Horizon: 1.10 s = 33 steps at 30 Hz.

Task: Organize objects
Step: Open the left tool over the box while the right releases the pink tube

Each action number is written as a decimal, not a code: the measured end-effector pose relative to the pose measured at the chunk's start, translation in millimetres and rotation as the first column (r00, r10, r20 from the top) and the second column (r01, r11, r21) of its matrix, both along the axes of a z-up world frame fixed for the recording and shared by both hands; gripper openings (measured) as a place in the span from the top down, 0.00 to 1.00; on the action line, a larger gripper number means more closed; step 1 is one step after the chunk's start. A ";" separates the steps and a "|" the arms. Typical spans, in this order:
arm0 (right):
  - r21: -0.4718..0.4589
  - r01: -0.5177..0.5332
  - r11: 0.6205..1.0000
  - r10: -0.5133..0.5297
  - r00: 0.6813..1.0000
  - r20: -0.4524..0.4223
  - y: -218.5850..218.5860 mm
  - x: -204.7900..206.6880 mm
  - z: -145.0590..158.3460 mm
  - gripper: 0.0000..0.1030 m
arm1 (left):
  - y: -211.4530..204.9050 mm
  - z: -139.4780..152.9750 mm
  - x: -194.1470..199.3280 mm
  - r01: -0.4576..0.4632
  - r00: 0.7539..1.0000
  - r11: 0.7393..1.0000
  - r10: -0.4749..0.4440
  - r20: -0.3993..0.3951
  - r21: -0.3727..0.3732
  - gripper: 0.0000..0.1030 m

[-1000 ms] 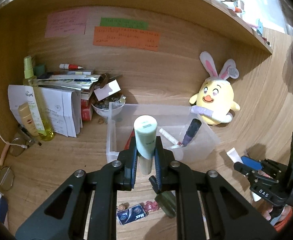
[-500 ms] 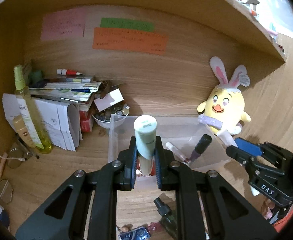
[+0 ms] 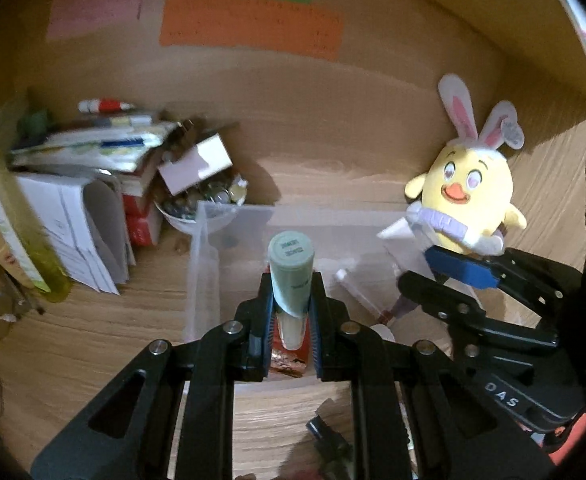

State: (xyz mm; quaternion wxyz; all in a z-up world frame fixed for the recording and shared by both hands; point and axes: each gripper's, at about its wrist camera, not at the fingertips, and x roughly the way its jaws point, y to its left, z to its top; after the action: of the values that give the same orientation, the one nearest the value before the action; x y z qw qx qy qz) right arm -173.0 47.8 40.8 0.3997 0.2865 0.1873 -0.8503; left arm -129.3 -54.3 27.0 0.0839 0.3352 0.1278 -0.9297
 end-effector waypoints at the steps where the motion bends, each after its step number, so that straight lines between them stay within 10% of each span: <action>1: 0.005 -0.003 1.000 0.003 1.000 0.007 -1.5 -2.2 -1.9 0.73 | 0.4 -2.2 -2.0 0.006 1.000 1.000 -0.006 0.006 0.004 0.86; 20: 0.144 -0.050 0.988 0.047 0.998 0.029 -36.1 -29.3 -21.7 0.73 | 0.4 -26.5 -32.3 0.049 0.996 0.997 -0.053 0.075 0.063 0.86; 33: 0.082 -0.030 0.996 0.023 0.996 0.082 -14.0 -32.0 -8.7 0.69 | 3.1 -20.2 -17.2 0.063 0.996 0.996 -0.067 0.062 0.068 0.85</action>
State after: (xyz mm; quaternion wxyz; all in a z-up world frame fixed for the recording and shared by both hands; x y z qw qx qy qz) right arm -205.0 33.8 32.1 0.4058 0.3346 0.2099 -0.8242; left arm -146.5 -51.3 6.8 0.0467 0.3715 0.1448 -0.9159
